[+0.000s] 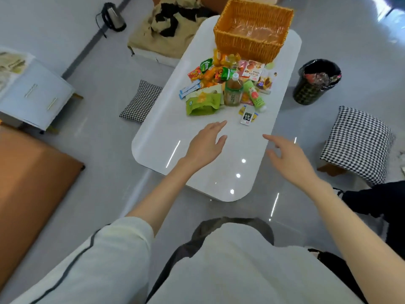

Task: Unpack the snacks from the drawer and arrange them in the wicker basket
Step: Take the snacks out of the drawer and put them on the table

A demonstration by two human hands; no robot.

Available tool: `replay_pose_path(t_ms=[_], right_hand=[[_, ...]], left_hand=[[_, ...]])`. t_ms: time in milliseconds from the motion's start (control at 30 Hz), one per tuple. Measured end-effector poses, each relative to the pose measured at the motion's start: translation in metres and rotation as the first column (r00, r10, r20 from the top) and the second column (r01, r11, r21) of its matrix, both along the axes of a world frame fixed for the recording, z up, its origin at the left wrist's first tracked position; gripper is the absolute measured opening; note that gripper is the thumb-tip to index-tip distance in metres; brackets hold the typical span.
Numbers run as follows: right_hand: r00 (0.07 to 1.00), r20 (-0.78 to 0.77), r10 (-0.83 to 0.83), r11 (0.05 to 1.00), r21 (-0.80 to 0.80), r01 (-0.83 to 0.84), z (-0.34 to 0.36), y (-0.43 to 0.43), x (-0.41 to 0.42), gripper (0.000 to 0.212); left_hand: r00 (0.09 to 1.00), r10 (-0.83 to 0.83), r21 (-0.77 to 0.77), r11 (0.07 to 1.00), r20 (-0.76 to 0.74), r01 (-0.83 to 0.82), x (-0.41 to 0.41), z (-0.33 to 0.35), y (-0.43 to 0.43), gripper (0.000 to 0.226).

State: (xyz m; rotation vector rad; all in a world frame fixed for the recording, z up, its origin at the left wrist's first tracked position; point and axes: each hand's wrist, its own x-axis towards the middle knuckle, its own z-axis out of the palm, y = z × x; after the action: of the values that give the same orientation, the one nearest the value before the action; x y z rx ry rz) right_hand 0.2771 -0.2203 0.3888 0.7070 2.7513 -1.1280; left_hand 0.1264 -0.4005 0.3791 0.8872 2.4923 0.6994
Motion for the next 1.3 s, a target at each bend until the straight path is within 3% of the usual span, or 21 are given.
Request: replay_pose_path(t_ms=[167, 300, 533, 867, 1067, 1300], right_hand=[[0.994, 0.05, 0.1, 0.994, -0.056, -0.097, -0.001, 0.062, 0.005, 0.043], [0.983, 0.066, 0.169, 0.985, -0.053, -0.166, -0.008, 0.122, -0.013, 0.044], [0.962, 0.071, 0.264, 0.964, -0.014, -0.264, -0.031, 0.253, -0.108, 0.043], [0.887, 0.094, 0.451, 0.892, -0.031, -0.451, -0.024, 0.378, -0.261, 0.04], [0.742, 0.139, 0.656, 0.755, -0.099, -0.649, -0.062, 0.409, -0.335, 0.039], [0.479, 0.136, 0.867, 0.497, -0.177, -0.85, -0.092, 0.445, -0.417, 0.036]], left_hand=[[0.981, 0.196, 0.038, 0.98, 0.005, -0.196, 0.027, 0.018, 0.044, 0.048], [0.966, 0.258, 0.048, 0.965, -0.018, -0.257, 0.026, 0.019, 0.097, 0.047], [0.942, 0.328, 0.051, 0.942, 0.064, -0.331, -0.05, -0.004, 0.213, 0.049], [0.812, 0.559, -0.012, 0.825, 0.164, -0.565, -0.131, -0.013, 0.315, 0.046], [0.617, 0.761, -0.098, 0.642, 0.199, -0.76, -0.147, -0.042, 0.338, 0.046], [0.219, 0.947, -0.115, 0.251, 0.236, -0.961, -0.15, -0.065, 0.404, 0.045]])
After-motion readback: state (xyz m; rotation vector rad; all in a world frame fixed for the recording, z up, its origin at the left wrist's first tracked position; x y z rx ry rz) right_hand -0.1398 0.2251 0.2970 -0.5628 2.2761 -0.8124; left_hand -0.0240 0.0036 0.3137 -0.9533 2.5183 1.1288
